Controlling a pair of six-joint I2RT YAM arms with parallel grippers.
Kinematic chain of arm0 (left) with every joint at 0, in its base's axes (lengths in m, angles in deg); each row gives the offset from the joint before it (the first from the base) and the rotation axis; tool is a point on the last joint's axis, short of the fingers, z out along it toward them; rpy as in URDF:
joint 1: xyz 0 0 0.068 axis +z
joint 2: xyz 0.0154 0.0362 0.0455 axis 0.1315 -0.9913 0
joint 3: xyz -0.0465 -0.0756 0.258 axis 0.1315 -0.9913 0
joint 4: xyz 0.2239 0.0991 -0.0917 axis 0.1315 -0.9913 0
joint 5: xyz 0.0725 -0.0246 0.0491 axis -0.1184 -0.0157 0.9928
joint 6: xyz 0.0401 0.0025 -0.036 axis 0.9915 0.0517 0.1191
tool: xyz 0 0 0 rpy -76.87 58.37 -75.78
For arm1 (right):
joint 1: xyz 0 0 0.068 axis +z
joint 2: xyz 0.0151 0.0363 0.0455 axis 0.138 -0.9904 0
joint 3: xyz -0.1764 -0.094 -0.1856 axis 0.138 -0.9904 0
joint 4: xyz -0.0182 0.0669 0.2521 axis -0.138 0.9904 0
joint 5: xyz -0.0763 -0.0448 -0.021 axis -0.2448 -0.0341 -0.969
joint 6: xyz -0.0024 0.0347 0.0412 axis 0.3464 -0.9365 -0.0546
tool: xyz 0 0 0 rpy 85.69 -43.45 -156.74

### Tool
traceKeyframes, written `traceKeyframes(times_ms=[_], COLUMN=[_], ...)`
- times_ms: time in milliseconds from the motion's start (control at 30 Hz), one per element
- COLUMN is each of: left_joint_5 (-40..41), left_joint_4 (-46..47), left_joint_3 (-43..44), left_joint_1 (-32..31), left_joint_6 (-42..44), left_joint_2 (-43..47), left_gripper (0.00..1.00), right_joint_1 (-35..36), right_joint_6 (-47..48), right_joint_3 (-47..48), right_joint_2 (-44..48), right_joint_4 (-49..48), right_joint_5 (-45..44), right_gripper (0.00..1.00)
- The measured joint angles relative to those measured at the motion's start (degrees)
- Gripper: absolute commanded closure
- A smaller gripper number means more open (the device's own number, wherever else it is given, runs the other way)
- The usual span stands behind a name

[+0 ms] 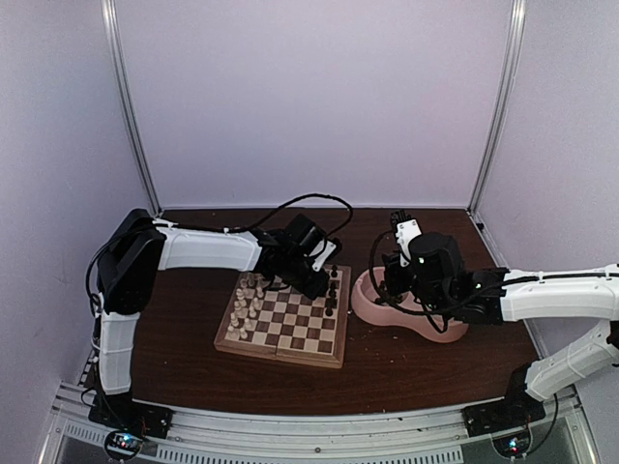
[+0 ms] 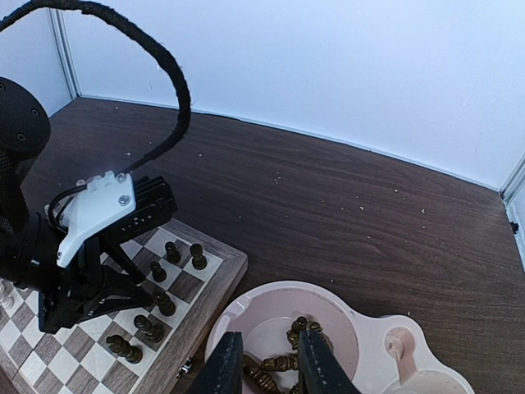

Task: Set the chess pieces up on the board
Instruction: Place the pawn on c7.

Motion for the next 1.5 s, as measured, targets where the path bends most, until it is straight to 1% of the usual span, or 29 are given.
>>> traceKeyframes(times_ms=[167, 267, 500, 1500], left_joint_5=[0.6, 0.7, 0.7, 1.5], left_joint_4=[0.0, 0.0, 0.0, 0.1], left_joint_3=[0.0, 0.0, 0.0, 0.0], left_joint_1=[0.0, 0.0, 0.0, 0.0], left_joint_6=[0.0, 0.0, 0.0, 0.0], left_joint_2=[0.0, 0.0, 0.0, 0.0], left_gripper=[0.73, 0.74, 0.85, 0.85], right_joint_1=[0.0, 0.0, 0.0, 0.0], right_joint_6=[0.0, 0.0, 0.0, 0.0], right_joint_3=[0.0, 0.0, 0.0, 0.0], right_joint_2=[0.0, 0.0, 0.0, 0.0], right_joint_4=[0.1, 0.3, 0.4, 0.4], right_joint_5=[0.0, 0.0, 0.0, 0.0], right_gripper=[0.74, 0.74, 0.74, 0.74])
